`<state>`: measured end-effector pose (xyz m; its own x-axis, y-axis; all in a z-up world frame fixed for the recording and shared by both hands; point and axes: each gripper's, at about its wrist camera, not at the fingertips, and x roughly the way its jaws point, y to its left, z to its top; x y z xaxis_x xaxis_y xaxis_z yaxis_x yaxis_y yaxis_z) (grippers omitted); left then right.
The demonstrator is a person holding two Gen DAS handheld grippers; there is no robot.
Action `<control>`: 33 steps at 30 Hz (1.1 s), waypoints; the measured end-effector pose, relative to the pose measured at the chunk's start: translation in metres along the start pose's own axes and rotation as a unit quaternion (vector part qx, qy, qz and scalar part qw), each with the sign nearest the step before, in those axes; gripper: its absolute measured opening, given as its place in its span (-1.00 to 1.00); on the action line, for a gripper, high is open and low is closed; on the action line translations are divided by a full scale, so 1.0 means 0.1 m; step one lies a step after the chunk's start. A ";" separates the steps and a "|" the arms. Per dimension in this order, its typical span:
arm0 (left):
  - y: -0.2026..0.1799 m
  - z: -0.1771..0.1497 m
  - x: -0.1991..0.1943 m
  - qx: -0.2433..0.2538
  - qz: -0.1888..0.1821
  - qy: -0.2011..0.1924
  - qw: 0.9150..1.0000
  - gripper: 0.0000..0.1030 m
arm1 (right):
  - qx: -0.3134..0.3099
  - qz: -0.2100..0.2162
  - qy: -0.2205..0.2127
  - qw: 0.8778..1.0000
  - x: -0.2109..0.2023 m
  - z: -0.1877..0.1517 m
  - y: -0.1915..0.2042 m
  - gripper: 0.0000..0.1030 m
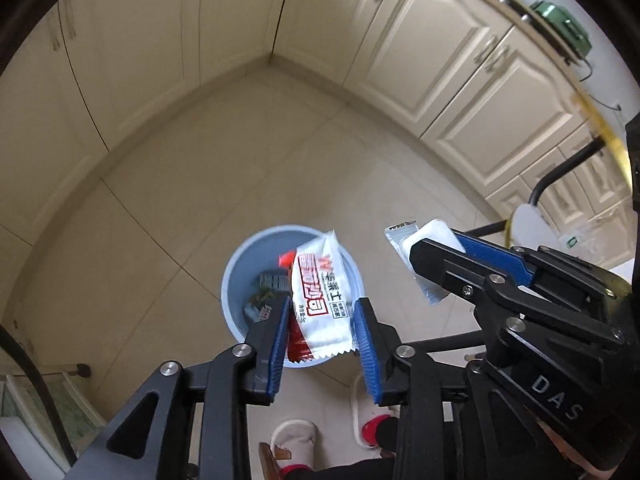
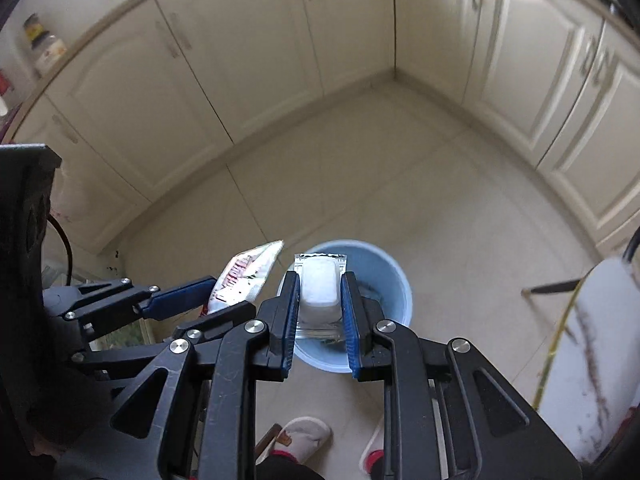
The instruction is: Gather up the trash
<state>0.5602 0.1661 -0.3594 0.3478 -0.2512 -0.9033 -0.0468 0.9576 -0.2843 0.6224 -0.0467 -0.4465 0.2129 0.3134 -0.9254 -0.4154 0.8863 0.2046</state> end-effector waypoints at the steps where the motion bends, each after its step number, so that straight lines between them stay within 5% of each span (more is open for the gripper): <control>1: 0.01 0.04 0.10 0.000 0.007 0.005 1.000 -0.34 | 0.006 0.005 0.008 1.000 0.10 0.01 -0.05 -0.62; 3: 0.07 0.16 0.23 -0.004 0.017 0.012 1.000 -0.05 | 0.013 0.007 0.016 1.000 0.21 0.02 -0.13 -0.61; 8: 0.10 0.48 0.48 -0.016 0.032 0.021 0.999 0.20 | 0.026 0.018 0.030 0.999 0.41 0.09 -0.26 -0.61; 14: -0.05 0.51 0.54 -0.031 0.053 0.023 0.998 0.22 | 0.026 0.027 0.030 0.999 0.48 0.10 -0.32 -0.55; 19: -0.16 0.47 0.37 -0.043 0.060 0.009 0.997 0.23 | 0.022 0.026 0.017 0.999 0.40 0.09 -0.25 -0.12; 23: -0.28 0.34 0.03 -0.050 0.068 -0.022 0.996 0.23 | 0.013 0.016 -0.001 1.000 0.12 0.11 -0.12 -0.03; 31: -0.54 0.09 -0.83 -0.046 0.094 -0.117 0.988 0.32 | -0.021 -0.035 -0.087 0.995 -0.91 0.08 0.28 0.62; 33: -0.66 0.01 -1.06 -0.046 0.096 -0.148 0.983 0.37 | -0.024 -0.041 -0.116 0.992 -1.21 0.02 0.34 0.64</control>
<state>0.5278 0.1298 -0.2442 0.5803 -0.0029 -0.8144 -0.2182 0.9629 -0.1589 0.5840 -0.0537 -0.3267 0.4439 0.3163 -0.8384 -0.4285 0.8967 0.1114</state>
